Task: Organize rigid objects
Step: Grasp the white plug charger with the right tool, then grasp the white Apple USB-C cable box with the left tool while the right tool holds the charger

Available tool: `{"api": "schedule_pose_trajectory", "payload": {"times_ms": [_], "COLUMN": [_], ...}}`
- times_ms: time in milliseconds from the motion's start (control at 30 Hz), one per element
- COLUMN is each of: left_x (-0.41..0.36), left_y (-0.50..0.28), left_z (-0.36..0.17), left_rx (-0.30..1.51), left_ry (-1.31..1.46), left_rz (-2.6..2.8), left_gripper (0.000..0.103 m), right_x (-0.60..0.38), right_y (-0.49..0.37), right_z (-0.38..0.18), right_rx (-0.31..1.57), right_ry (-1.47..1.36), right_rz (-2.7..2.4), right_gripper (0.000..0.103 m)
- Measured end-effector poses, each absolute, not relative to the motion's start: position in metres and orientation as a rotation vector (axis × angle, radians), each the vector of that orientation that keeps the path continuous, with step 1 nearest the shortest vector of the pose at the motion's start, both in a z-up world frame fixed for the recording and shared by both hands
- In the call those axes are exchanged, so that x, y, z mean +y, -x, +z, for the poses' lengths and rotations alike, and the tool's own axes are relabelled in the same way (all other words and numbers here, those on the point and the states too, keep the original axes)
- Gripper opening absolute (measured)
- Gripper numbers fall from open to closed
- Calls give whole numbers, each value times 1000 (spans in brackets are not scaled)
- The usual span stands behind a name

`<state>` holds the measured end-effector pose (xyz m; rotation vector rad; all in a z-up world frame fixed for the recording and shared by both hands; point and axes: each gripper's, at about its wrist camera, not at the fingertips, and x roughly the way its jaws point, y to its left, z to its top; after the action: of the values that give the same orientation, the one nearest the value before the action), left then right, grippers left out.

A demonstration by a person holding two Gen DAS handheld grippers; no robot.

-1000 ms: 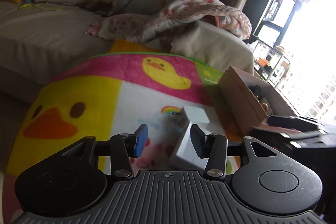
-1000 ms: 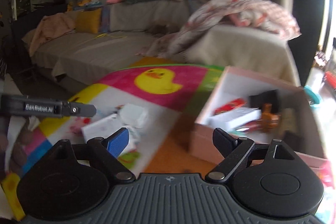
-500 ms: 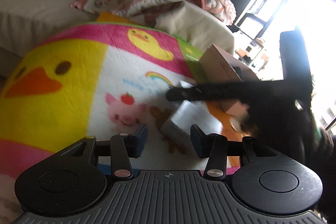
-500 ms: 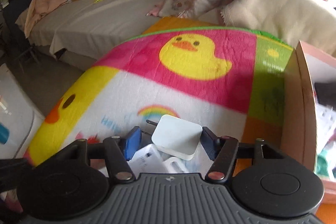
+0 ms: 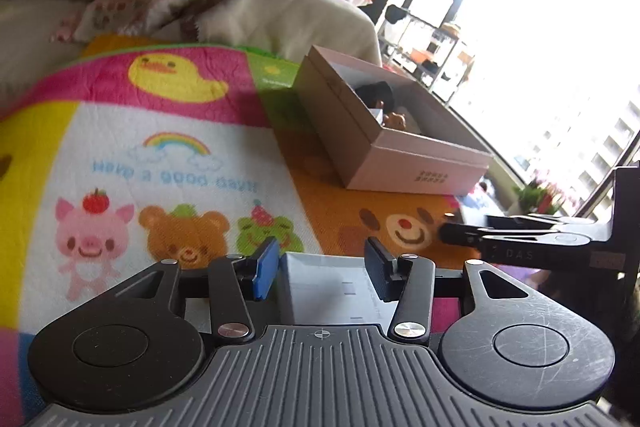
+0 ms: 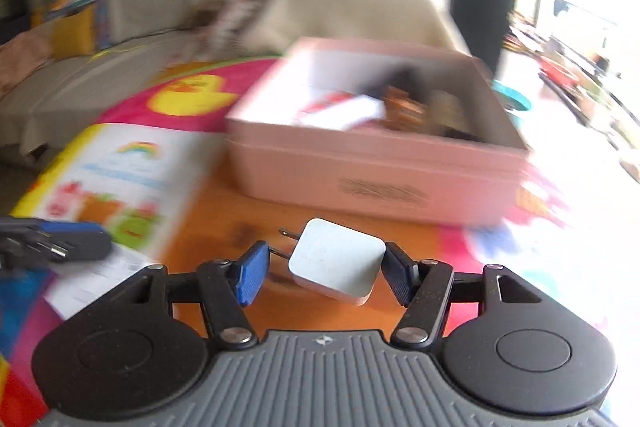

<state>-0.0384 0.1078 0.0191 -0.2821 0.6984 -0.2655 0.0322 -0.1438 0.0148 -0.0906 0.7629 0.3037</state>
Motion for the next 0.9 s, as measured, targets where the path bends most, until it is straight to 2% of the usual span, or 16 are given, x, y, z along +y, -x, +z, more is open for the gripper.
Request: {"api": "schedule_pose_trajectory", "payload": {"times_ms": [233,333,433,700,900], "left_x": [100,104,98,55,11], "left_y": [67,82,87,64,62], "left_z": [28,27,20,10,10], "left_rx": [768,790,810,815,789], "left_ry": [176,203,207,209,-10], "left_rz": [-288,-348,-357,-419,-434], "left_gripper": [51,51,51,53,55], "right_x": [-191,-195,-200,-208,-209], "right_y": [-24,-22,-21,-20,-21], "right_z": [5,3,3,1,0], "right_rx": [729,718,716,716,720], "right_ry": [53,33,11,-56,-65], "right_rz": [246,272,280,273,273], "right_gripper": [63,76,81,83,85]}}
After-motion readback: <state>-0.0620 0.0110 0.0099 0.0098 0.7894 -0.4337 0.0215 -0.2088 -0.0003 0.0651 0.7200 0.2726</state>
